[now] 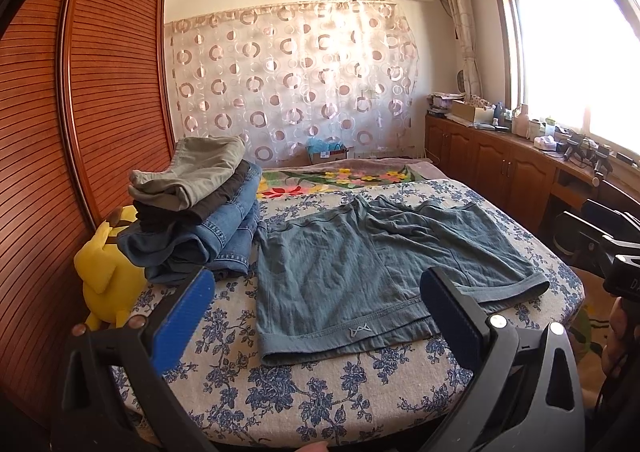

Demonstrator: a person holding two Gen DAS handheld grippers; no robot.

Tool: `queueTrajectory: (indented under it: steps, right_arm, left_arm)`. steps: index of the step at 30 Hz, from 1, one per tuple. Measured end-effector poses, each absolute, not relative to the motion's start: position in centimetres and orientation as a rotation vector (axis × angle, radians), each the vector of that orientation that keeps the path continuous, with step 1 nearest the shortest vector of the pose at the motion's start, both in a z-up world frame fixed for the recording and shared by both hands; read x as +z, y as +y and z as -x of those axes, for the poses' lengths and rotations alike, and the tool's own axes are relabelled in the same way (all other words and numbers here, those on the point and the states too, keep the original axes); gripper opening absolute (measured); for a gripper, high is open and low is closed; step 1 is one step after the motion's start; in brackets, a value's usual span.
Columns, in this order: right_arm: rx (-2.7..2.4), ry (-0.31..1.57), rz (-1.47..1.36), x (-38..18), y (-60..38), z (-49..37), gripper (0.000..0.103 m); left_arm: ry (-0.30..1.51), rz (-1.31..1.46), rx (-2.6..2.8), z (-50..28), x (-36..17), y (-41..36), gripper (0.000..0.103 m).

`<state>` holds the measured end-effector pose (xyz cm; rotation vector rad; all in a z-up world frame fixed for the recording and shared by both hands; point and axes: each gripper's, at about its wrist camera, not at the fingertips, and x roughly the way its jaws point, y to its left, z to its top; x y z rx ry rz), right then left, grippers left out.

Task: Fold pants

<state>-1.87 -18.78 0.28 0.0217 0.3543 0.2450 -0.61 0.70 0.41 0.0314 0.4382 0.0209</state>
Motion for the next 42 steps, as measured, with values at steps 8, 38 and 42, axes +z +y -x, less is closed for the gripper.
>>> queueTrajectory:
  steps: [8, 38, 42]
  right_arm:
    - [0.246, 0.354, -0.022, 0.3, -18.8, 1.9, 0.103]
    - [0.245, 0.355, -0.021, 0.1, -19.0, 1.9, 0.103]
    - [0.243, 0.358, -0.023, 0.3, -18.8, 2.0, 0.103]
  left_arm:
    - [0.433, -0.032, 0.021, 0.6, 0.8, 0.6, 0.103]
    - [0.435, -0.043, 0.027, 0.9, 0.7, 0.0, 0.103]
    - [0.444, -0.038, 0.028, 0.7, 0.2, 0.2, 0.103]
